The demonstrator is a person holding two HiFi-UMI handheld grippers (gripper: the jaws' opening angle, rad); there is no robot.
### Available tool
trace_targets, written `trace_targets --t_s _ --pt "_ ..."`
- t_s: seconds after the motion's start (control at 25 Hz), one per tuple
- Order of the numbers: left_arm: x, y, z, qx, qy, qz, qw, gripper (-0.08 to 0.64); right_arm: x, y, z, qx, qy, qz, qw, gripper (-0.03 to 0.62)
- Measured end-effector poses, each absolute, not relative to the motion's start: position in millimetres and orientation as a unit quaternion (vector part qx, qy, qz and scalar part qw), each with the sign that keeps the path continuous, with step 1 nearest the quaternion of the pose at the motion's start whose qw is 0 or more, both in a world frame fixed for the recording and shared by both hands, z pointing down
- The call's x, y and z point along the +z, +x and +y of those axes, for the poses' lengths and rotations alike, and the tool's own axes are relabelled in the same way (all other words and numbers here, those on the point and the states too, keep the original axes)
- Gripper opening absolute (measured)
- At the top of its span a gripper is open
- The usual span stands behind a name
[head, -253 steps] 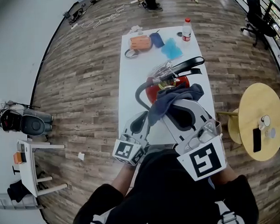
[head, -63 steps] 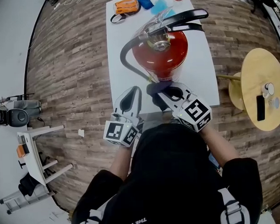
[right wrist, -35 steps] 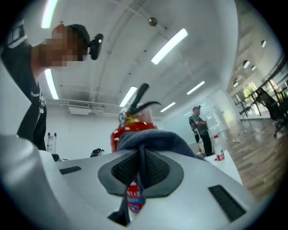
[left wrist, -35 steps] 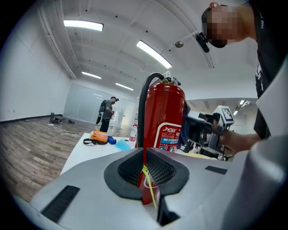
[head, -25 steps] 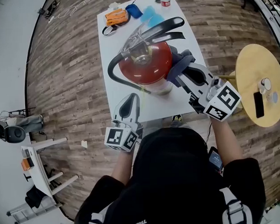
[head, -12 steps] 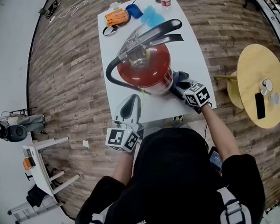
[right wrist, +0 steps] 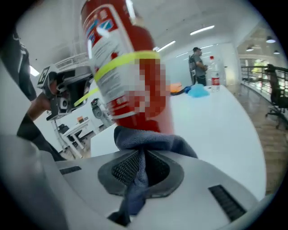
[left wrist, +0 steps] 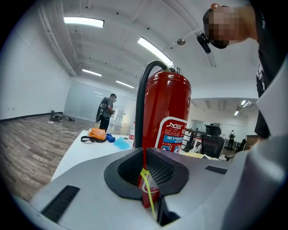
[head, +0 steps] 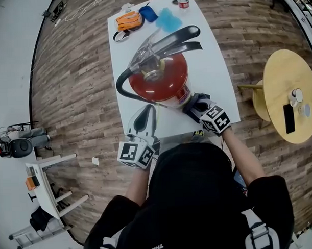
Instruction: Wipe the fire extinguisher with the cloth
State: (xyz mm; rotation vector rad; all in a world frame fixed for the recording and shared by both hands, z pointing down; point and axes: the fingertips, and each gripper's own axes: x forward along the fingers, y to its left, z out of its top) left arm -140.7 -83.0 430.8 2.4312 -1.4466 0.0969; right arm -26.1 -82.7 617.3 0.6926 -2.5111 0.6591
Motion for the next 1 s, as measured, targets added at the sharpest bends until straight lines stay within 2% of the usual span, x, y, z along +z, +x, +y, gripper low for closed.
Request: trace_targets --t_s 0.12,0.28,0.4,0.52,0.6,0.72,1.0 --pt "426.7 -138.8 -85.0 0.029 0.851 -0.502 0.152 0.035 556.7 -3.0 -117.3 0.189 0.288 -0.926 0.155 0.035" --pt "427.7 -137.9 -87.1 0.031 0.854 -0.498 0.15 0.035 457.8 -6.6 -122.8 0.029 0.27 -0.952 0.14 0.035" --pt "426.0 -134.1 -88.3 0.03 0.856 -0.494 0.148 0.035 360.2 -9.5 -111.1 -0.04 0.254 -0.966 0.03 0.035" --pt "423.9 -130.2 -89.3 0.029 0.859 -0.49 0.145 0.035 303.1 -8.6 -103.7 -0.093 0.241 -0.966 0.009 0.036" --pt "422.3 -127.2 -89.3 0.027 0.861 -0.486 0.144 0.035 296.0 -5.7 -106.2 -0.101 0.229 -0.968 0.008 0.036" --pt "420.3 -122.7 -87.6 0.027 0.865 -0.481 0.14 0.035 319.8 -0.7 -123.4 -0.044 0.227 -0.973 -0.007 0.035" --pt "422.7 -112.7 -79.4 0.035 0.872 -0.468 0.142 0.035 457.4 1.1 -141.0 0.089 0.232 -0.964 0.098 0.035"
